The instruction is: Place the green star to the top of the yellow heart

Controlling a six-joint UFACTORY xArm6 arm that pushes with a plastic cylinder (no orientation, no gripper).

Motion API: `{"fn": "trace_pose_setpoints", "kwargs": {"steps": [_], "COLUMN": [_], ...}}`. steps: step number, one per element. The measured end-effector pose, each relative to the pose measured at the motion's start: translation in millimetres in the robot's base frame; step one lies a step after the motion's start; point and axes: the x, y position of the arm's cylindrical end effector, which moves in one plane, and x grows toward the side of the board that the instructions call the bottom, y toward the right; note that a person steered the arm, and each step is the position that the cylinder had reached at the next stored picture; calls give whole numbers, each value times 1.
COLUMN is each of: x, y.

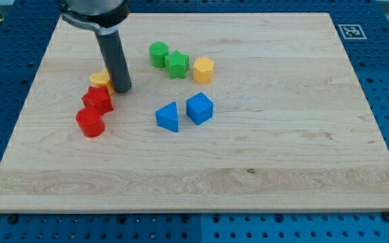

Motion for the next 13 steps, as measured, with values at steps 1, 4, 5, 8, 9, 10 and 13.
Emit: {"fn": "trace_pose_setpoints", "kwargs": {"steps": [1, 4, 5, 8, 9, 10, 13], "x": [-5, -24, -39, -58, -57, -56, -49], "y": [19, 149, 175, 129, 88, 47, 126]}}
